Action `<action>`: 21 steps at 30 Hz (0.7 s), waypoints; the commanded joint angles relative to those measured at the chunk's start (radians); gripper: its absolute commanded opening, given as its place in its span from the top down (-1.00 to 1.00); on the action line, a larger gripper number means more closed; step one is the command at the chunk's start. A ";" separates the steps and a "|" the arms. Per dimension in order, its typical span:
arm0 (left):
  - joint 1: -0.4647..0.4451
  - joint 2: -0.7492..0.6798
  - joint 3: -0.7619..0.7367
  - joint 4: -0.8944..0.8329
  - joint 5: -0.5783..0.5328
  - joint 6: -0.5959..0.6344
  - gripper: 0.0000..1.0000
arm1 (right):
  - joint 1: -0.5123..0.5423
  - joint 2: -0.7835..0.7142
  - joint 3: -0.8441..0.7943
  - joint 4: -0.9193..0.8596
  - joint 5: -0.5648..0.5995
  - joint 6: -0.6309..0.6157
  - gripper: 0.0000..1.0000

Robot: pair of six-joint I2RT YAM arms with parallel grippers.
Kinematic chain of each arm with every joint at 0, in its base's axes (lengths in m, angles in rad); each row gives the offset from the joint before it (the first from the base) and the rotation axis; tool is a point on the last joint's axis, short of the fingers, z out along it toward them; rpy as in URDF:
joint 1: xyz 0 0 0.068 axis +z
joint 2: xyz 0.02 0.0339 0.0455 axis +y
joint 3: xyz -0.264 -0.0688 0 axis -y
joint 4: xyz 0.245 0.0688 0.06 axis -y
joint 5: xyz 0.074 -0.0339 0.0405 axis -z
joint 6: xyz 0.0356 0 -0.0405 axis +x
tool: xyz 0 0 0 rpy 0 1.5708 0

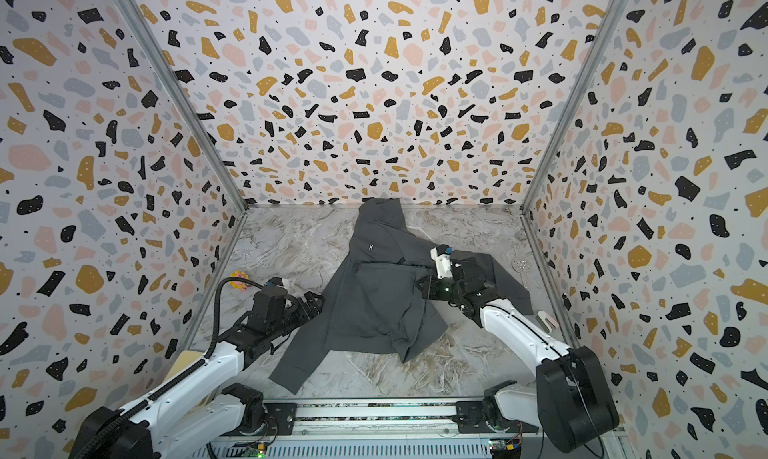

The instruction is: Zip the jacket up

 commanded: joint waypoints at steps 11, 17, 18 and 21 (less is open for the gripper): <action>0.003 0.004 -0.038 0.096 0.081 -0.027 -0.95 | 0.456 0.059 0.000 -0.241 0.418 0.056 0.20; 0.003 -0.003 -0.035 0.086 0.088 -0.026 -0.95 | 0.354 -0.053 0.015 -0.265 0.390 0.112 -0.31; 0.003 -0.003 -0.035 0.079 0.088 -0.026 -0.94 | 0.305 -0.074 0.011 -0.259 0.350 0.124 -0.32; 0.002 -0.003 -0.040 0.069 0.092 -0.022 -0.88 | 0.188 -0.134 -0.034 -0.182 0.208 0.157 -0.31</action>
